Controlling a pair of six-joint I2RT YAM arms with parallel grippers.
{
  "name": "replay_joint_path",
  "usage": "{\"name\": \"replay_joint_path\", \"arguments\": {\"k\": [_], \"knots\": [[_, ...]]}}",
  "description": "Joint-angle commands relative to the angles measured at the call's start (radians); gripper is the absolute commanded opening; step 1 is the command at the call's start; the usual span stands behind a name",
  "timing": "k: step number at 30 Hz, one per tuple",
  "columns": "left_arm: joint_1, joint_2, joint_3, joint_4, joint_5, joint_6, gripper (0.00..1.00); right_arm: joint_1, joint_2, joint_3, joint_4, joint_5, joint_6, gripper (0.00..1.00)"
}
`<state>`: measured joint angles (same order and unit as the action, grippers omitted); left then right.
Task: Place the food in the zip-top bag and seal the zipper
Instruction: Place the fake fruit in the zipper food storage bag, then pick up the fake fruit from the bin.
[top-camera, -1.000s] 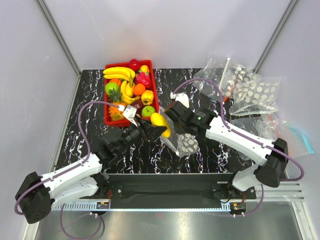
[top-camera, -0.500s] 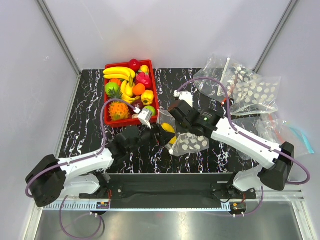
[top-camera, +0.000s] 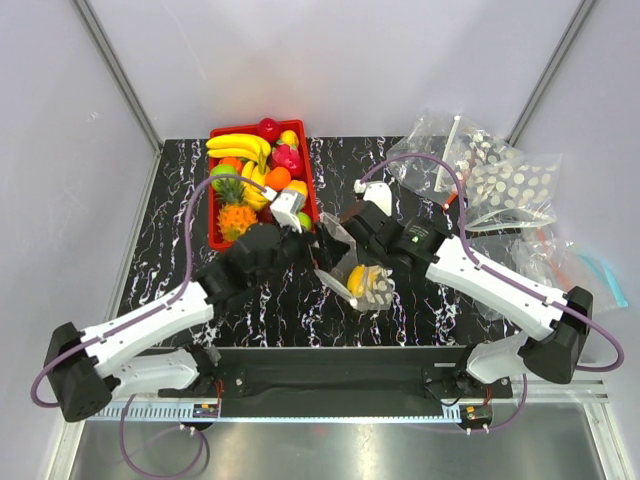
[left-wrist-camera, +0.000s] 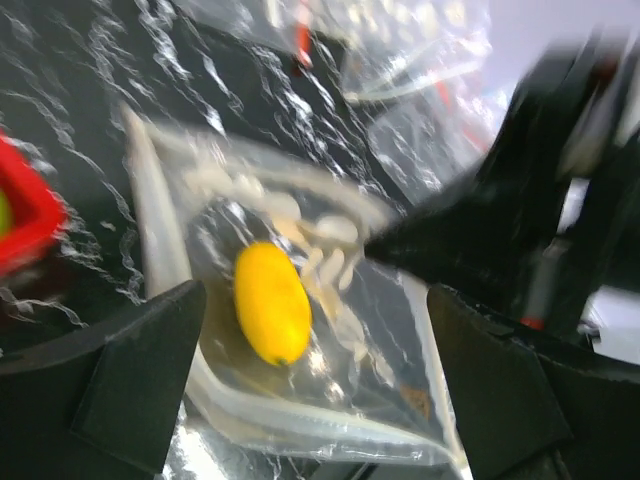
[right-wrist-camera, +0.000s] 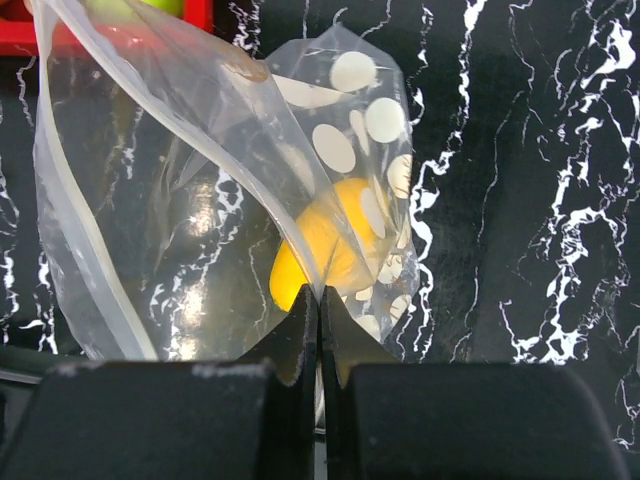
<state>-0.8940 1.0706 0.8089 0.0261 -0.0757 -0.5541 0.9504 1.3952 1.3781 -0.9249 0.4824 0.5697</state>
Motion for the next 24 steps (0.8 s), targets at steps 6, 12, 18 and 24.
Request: {"name": "replay_joint_path", "arguments": {"k": [6, 12, 18, 24], "knots": [[0.234, 0.003, 0.183, -0.363, -0.181, 0.04, 0.99, -0.015, -0.061, -0.034, 0.008, 0.053, 0.013, 0.0], [0.359, 0.147, 0.307, -0.458, -0.18, 0.121, 0.99, -0.016, -0.068, -0.045, 0.005, 0.045, 0.018, 0.0], [0.369, 0.412, 0.443, -0.511, -0.164, 0.189, 0.99, -0.016, -0.084, -0.054, 0.006, 0.044, 0.021, 0.0], [0.386, 0.626, 0.593, -0.564, -0.165, 0.201, 0.99, -0.016, -0.093, -0.056, -0.006, 0.044, 0.022, 0.0]]}}
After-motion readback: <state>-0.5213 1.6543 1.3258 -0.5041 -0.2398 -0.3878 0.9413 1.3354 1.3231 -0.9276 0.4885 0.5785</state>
